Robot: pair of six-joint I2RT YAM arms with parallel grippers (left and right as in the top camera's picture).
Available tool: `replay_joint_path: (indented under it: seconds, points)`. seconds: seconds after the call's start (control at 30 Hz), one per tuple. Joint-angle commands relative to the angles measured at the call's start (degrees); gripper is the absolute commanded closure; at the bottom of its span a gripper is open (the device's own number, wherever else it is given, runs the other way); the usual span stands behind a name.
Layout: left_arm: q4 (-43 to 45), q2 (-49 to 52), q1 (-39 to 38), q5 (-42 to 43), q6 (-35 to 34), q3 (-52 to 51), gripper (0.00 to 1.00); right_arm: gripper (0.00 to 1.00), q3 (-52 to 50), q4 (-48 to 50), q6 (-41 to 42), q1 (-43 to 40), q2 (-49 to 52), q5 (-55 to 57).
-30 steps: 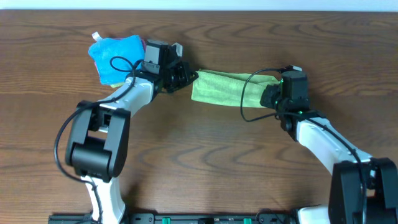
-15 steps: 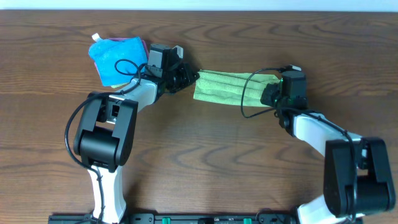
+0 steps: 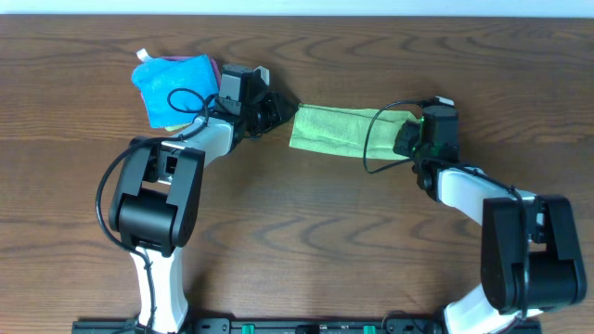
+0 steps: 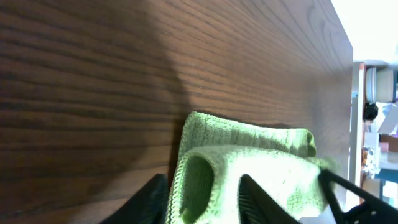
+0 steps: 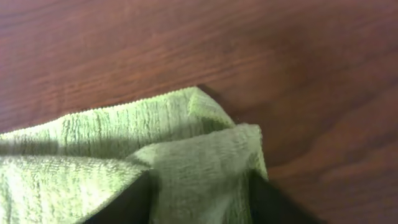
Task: Fold the cloth
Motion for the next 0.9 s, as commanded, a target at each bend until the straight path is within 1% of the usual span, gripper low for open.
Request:
replay_joint_path:
  seconds: [0.0, 0.07, 0.1, 0.17, 0.23, 0.27, 0.3, 0.33, 0.37, 0.43, 0.5, 0.6, 0.7, 0.87]
  points:
    - [0.0, 0.28, 0.44, 2.49, 0.37, 1.66, 0.55, 0.4, 0.33, -1.49, 0.07, 0.44, -0.92, -1.05]
    - [-0.07, 0.28, 0.44, 4.46, 0.37, 3.3, 0.5, 0.35, 0.33, -4.0, 1.84, 0.68, -3.39, -1.27]
    - [-0.48, 0.28, 0.42, 5.03, 0.35, 4.2, 0.48, 0.3, 0.33, -5.09, 1.95, 0.7, -4.85, -1.29]
    - [-2.21, 0.28, 0.42, 6.47, 0.35, 6.23, 0.47, 0.27, 0.33, -7.56, 2.05, 0.74, -8.09, -1.27]
    - [-5.22, 0.28, 0.39, 7.96, 0.35, 8.66, 0.46, 0.22, 0.33, -10.6, 2.45, 0.74, -12.37, -1.25]
    - [-6.73, 0.28, 0.33, 8.68, 0.33, 9.88, 0.49, 0.2, 0.33, -12.5, 3.43, 0.74, -15.04, -1.25]
    - [-7.67, 0.28, 0.22, 9.49, 0.33, 10.8, 0.55, 0.18, 0.33, -13.9, 4.09, 0.74, -16.9, -1.25]
    - [-8.87, 0.28, 0.0, 9.92, 0.33, 11.8, 0.66, 0.14, 0.33, -15.87, 4.7, 0.74, -19.3, -1.25]
    - [-9.9, 0.28, -0.2, 9.92, 0.31, 12.55, 0.75, 0.08, 0.33, -18.16, 5.62, 0.74, -21.55, -1.27]
    - [-10.58, 0.28, -0.85, 9.9, 0.31, 12.79, 0.87, 0.05, 0.33, -23.26, 8.68, 0.72, -24.94, -1.31]
    - [-11.65, 0.31, -1.86, 8.83, 0.33, 12.79, 0.94, 0.01, 0.31, -27.47, 12.0, 0.68, -26.93, -2.25]
    - [-13.9, 0.42, -5.14, 2.03, 0.39, 12.79, 0.94, 0.01, 0.28, -31.17, 14.34, 0.63, -27.47, -6.54]
    - [-13.9, 0.68, -7.98, -3.93, 0.68, 12.79, 0.94, 0.01, 0.2, -31.45, 16.26, 0.22, -26.01, -6.62]
    - [-14.45, 1.6, -9.77, -9.42, 2.12, 12.79, 0.95, 0.01, 0.2, -30.95, 17.4, -2.27, -20.76, -8.46]
